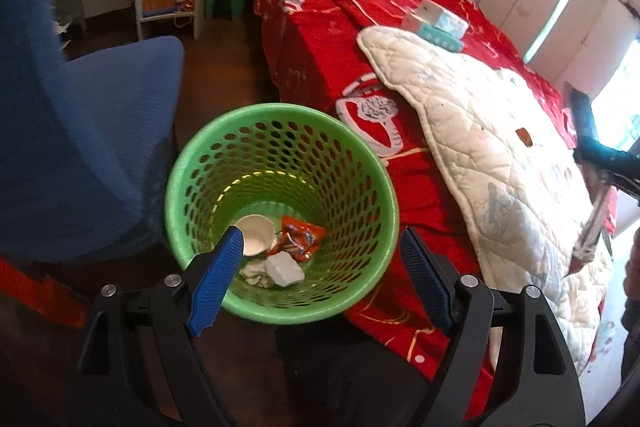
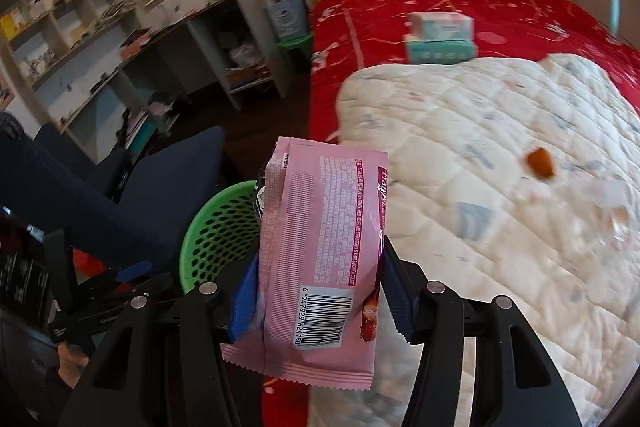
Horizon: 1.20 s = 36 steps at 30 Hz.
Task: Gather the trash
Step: 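Carry wrapper and foam block to the green wastebasket and release both inside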
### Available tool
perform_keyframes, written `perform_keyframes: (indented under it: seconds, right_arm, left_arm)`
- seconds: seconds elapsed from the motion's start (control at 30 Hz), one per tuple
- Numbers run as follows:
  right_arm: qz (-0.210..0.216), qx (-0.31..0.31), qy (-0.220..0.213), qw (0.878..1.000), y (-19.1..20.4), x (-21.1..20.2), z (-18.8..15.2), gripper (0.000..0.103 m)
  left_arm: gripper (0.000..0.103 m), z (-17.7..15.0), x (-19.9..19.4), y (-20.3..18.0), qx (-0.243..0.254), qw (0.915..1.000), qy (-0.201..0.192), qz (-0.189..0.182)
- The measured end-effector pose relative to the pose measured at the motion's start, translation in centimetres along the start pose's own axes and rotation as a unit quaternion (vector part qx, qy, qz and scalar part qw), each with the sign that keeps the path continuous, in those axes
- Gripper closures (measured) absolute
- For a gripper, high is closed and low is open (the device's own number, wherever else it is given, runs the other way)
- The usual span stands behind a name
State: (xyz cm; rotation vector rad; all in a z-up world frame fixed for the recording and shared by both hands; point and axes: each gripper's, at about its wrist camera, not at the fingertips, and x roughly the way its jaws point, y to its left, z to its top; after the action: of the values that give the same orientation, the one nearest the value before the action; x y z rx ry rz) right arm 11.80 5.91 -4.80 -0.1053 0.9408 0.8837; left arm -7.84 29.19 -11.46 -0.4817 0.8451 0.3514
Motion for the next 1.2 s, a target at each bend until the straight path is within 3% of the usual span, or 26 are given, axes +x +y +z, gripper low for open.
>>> perform_keyframes:
  seconds: [0.57, 0.8, 1.2]
  right_arm:
    - [0.048, -0.030, 0.072, 0.996, 8.0, 11.0, 0.3, 0.044]
    - [0.080, 0.000, 0.081, 0.994, 9.2, 13.7, 1.0, 0.030]
    - [0.062, 0.010, 0.071, 0.996, 6.5, 11.8, 0.6, 0.030]
  left_arm:
    - [0.024, -1.0, -2.8, 3.3, -0.039, 0.9987, -0.030, 0.010]
    - [0.024, -1.4, -2.9, 3.8, -0.046, 0.9985, -0.028, 0.009]
    - [0.024, -0.9, -3.0, 2.4, -0.032, 0.9990, -0.030, -0.001]
